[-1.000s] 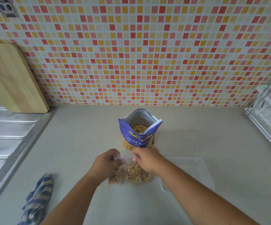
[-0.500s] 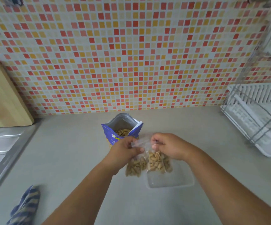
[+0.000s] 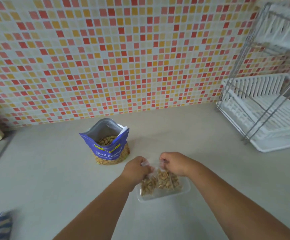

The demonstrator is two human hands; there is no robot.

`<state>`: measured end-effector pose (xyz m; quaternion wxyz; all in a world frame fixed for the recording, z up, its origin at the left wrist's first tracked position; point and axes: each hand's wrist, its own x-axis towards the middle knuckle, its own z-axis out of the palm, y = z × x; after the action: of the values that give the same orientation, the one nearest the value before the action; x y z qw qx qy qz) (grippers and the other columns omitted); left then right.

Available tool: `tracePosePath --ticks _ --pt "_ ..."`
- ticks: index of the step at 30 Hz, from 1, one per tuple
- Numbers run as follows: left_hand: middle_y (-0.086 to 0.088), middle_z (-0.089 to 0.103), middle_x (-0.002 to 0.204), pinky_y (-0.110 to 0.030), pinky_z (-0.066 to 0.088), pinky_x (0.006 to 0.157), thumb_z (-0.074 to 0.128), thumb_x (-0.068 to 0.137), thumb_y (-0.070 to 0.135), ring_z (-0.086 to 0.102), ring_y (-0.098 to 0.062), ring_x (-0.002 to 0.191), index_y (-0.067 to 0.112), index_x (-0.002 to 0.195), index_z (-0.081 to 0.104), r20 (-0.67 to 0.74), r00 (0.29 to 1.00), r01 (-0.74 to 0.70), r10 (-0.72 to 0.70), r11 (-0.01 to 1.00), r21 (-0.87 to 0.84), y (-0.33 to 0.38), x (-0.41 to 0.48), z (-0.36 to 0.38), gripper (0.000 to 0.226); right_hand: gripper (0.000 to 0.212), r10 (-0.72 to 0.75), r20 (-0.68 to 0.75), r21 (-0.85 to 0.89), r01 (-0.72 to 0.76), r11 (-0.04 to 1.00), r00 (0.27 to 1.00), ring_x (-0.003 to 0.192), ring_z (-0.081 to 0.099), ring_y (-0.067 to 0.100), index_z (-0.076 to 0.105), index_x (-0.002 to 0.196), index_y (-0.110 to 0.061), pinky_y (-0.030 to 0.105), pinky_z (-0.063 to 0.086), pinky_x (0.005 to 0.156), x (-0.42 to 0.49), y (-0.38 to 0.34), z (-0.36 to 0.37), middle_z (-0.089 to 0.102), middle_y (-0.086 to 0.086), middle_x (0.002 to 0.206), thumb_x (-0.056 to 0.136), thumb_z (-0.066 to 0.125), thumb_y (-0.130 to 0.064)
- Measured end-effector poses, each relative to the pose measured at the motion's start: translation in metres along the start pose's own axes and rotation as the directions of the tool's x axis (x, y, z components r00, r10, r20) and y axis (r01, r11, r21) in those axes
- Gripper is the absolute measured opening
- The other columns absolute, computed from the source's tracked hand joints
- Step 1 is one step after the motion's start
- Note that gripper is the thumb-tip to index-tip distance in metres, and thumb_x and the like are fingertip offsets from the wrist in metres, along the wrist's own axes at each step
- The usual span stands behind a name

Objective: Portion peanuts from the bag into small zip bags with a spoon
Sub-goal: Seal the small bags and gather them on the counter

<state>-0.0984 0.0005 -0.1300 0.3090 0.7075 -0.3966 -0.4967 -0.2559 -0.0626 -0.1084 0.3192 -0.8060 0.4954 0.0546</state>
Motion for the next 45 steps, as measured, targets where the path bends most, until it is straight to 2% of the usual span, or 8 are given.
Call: tracePosePath --ticks 11,18,24,28,30,34,41,45 --pt "-0.013 0.058 0.107 -0.026 0.041 0.075 0.051 0.088 0.012 0.056 -0.027 0.095 0.017 0.124 0.040 0.077 0.983 -0.180 0.165 0.818 0.547 -0.006 -0.010 0.015 0.038 0.030 -0.010 -0.077 -0.232 -0.008 0.973 0.997 0.104 0.054 0.029 0.053 0.116 -0.022 0.032 0.042 0.081 -0.011 0.000 0.024 0.063 0.008 0.115 0.095 0.034 -0.017" --pt "0.006 0.018 0.152 -0.029 0.036 0.107 0.052 0.085 0.016 0.024 -0.020 0.139 0.037 0.142 0.027 0.094 0.897 -0.358 0.432 0.584 0.728 -0.030 -0.027 0.009 0.065 0.030 -0.040 -0.148 -0.132 0.020 0.991 0.988 0.109 0.058 0.028 0.053 0.119 -0.022 0.034 0.048 0.091 -0.013 0.011 0.029 0.064 0.005 0.119 0.090 0.046 -0.021" --pt "0.002 0.063 0.122 -0.043 0.045 0.099 0.039 0.090 0.048 0.060 -0.021 0.116 0.025 0.122 0.056 0.195 0.799 -0.447 0.569 0.345 0.825 -0.051 -0.034 0.003 0.043 0.030 -0.306 -0.531 -0.217 0.223 0.950 0.790 0.099 0.063 0.020 0.064 0.110 -0.019 0.027 0.050 0.087 -0.030 0.012 0.047 0.065 -0.002 0.108 0.080 0.060 -0.023" --pt "0.002 0.010 0.158 -0.040 -0.003 0.117 -0.003 0.081 0.070 0.011 -0.015 0.147 0.023 0.150 0.017 0.325 0.846 -0.437 0.423 0.198 0.877 -0.055 -0.043 0.008 0.085 0.052 -0.292 -0.345 -0.269 0.204 0.941 0.892 0.110 0.064 0.016 0.064 0.119 -0.026 0.028 0.051 0.093 -0.044 0.010 0.073 0.065 -0.005 0.125 0.095 0.029 -0.056" --pt "0.002 -0.012 0.158 -0.046 -0.015 0.117 -0.010 0.070 0.075 -0.014 -0.014 0.146 0.021 0.150 -0.007 0.366 0.871 -0.444 0.327 0.207 0.872 -0.054 -0.045 0.008 0.096 0.078 -0.234 -0.262 -0.333 0.139 0.933 0.936 0.135 0.045 0.020 0.046 0.139 -0.028 0.033 0.033 0.110 -0.046 0.009 0.079 0.041 -0.003 0.149 0.088 0.004 -0.070" --pt "-0.004 -0.005 0.160 -0.051 -0.018 0.115 0.006 0.080 0.078 -0.010 -0.017 0.147 0.015 0.150 -0.008 0.378 0.882 -0.421 0.282 0.110 0.900 -0.051 -0.042 0.008 0.094 0.100 -0.161 -0.136 -0.266 0.120 0.957 0.978 0.149 -0.006 0.015 -0.004 0.151 -0.033 0.030 -0.004 0.118 -0.047 0.011 0.080 -0.010 -0.007 0.160 0.062 -0.017 -0.077" --pt "-0.002 -0.005 0.161 -0.050 -0.019 0.114 0.018 0.080 0.078 -0.009 -0.018 0.148 0.015 0.150 -0.007 0.368 0.895 -0.405 0.253 0.114 0.907 -0.049 -0.040 0.008 0.097 0.107 -0.115 -0.114 -0.255 0.082 0.963 0.987 0.149 -0.004 0.014 -0.004 0.151 -0.029 0.030 -0.003 0.118 -0.043 0.013 0.083 -0.008 -0.004 0.161 0.058 -0.018 -0.080" --pt "0.004 0.013 0.158 -0.041 -0.014 0.116 0.022 0.077 0.082 0.009 -0.014 0.147 0.020 0.150 0.012 0.314 0.836 -0.437 0.449 0.200 0.877 -0.060 -0.037 0.005 0.097 0.113 -0.122 -0.161 -0.229 0.083 0.970 0.979 0.149 0.003 0.016 0.004 0.152 -0.025 0.027 -0.004 0.117 -0.043 0.012 0.081 0.003 -0.002 0.162 0.059 -0.021 -0.083"
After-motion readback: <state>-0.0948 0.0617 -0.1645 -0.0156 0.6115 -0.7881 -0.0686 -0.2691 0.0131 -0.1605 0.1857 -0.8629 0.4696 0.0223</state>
